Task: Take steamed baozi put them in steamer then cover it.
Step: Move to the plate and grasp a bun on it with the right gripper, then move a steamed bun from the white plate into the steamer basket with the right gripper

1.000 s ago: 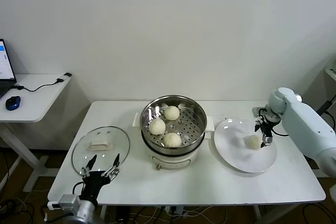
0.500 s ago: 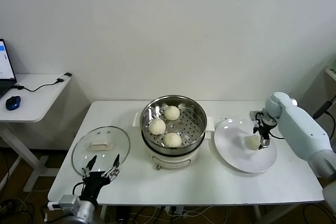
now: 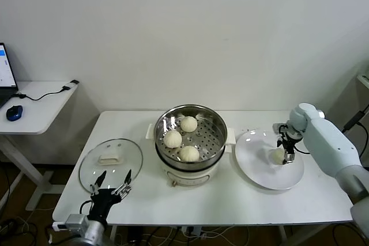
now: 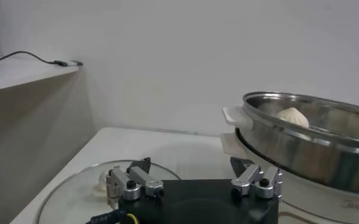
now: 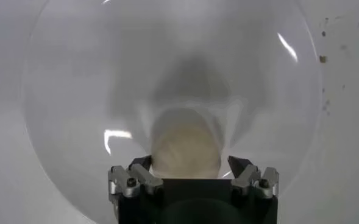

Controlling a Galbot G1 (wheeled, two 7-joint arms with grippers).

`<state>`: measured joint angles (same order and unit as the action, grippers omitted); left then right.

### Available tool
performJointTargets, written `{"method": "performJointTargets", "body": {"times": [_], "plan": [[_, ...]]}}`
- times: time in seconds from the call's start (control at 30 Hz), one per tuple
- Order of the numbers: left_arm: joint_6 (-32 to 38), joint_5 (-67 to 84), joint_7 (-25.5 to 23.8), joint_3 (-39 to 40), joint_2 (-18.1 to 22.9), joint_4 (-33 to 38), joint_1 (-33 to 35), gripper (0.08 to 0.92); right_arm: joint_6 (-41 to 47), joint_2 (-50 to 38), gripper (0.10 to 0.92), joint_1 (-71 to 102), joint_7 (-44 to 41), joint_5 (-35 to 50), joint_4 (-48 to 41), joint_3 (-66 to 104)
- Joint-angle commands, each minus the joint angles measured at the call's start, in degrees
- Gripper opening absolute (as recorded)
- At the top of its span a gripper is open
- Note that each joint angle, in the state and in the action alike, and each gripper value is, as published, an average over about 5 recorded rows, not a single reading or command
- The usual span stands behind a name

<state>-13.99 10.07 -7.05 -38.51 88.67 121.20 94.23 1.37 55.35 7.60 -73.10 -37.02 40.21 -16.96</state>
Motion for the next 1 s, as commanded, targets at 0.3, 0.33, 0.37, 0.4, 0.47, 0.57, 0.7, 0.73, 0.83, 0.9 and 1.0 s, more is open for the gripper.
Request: {"method": "performJointTargets", "body": {"times": [0.3, 0.33, 0.37, 0.4, 0.47, 0.57, 0.7, 0.73, 0.83, 0.9, 1.0], "plan": [[0.0, 0.0, 0.0, 0.1, 0.0, 0.0, -0.1, 0.823, 0.4, -0.6, 0.625, -0.1, -0.2, 2.8, 0.6, -0.3], [0.0, 0.0, 0.0, 0.1, 0.0, 0.0, -0.1, 0.823, 0.7, -0.9, 0.608, -0.3, -0.4, 3.4, 1.0, -0.5], [0.0, 0.0, 0.0, 0.0, 0.0, 0.0, -0.1, 0.823, 1.1, -1.3, 0.600, -0.5, -0.7, 4.1, 1.5, -0.8], [0.0, 0.0, 0.0, 0.0, 0.0, 0.0, -0.1, 0.823, 1.5, -1.8, 0.591, -0.8, -1.0, 5.0, 2.2, -1.2], [-0.1, 0.0, 0.0, 0.1, 0.0, -0.1, -0.2, 0.823, 2.9, -3.3, 0.587, -1.8, -2.1, 7.8, 4.5, -2.9], [-0.1, -0.2, 0.0, 0.2, 0.0, 0.0, -0.4, 0.823, 5.2, -6.0, 0.586, -4.2, -3.8, 13.0, 9.1, -6.6], [-0.3, -1.6, 0.1, 0.3, 0.0, -0.3, -1.0, 0.823, 7.9, -8.9, 0.585, -10.2, -6.4, 20.4, 14.8, -13.0], [-0.3, -1.9, 0.2, 0.3, 0.0, -0.4, -1.1, 0.823, 8.7, -9.2, 0.585, -12.6, -7.1, 22.2, 15.8, -15.0], [-0.6, -2.3, 0.2, 0.3, -0.1, -0.4, -1.4, 0.823, 10.7, -9.2, 0.585, -20.8, -8.3, 28.1, 17.7, -21.9], [-0.7, -2.9, 0.2, 0.2, -0.2, -0.3, -1.6, 0.823, 11.6, -8.2, 0.585, -26.6, -8.8, 31.6, 18.0, -26.9], [-1.0, -3.6, 0.2, 0.0, -0.3, -0.2, -1.9, 0.823, 12.8, -5.6, 0.585, -34.0, -9.2, 36.5, 17.8, -33.8]]}}
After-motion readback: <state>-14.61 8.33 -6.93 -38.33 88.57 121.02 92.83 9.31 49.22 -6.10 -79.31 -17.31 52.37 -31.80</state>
